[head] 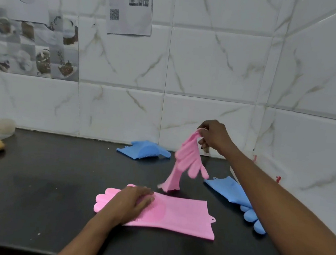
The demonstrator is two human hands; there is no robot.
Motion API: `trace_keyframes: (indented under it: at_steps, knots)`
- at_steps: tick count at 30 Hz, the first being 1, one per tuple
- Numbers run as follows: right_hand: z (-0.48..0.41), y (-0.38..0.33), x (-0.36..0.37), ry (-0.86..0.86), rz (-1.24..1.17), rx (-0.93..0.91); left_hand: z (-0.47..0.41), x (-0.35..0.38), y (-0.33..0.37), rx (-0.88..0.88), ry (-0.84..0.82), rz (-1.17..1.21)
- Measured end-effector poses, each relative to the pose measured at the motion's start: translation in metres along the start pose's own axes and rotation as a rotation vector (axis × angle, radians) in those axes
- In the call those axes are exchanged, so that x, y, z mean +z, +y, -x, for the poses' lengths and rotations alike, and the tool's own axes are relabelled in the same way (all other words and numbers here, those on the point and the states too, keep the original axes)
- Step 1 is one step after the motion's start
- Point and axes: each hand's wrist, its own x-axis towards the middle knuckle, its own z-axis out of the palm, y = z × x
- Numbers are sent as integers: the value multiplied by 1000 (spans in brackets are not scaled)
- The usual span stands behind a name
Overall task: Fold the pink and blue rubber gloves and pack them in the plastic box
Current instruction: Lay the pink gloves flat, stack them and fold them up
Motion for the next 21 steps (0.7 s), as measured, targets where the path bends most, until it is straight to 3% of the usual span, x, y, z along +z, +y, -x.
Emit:
trace_keyframes:
  at_steps: [3,10,14,17,21]
  knots:
    - [37,10,1,-61,104,11,4,-3,4,19,53,21]
    - [52,-6,-38,-139,-237,176,7,-4,30,32,288,29]
    - [54,-32,-53,-186,-501,190,-22,19,79,-120,95,196]
    - [60,-31,-60,-173,-553,218,-56,8,92,-209,280,400]
    - [67,5,-78,-89,-524,329,-83,-54,85,-245,497,862]
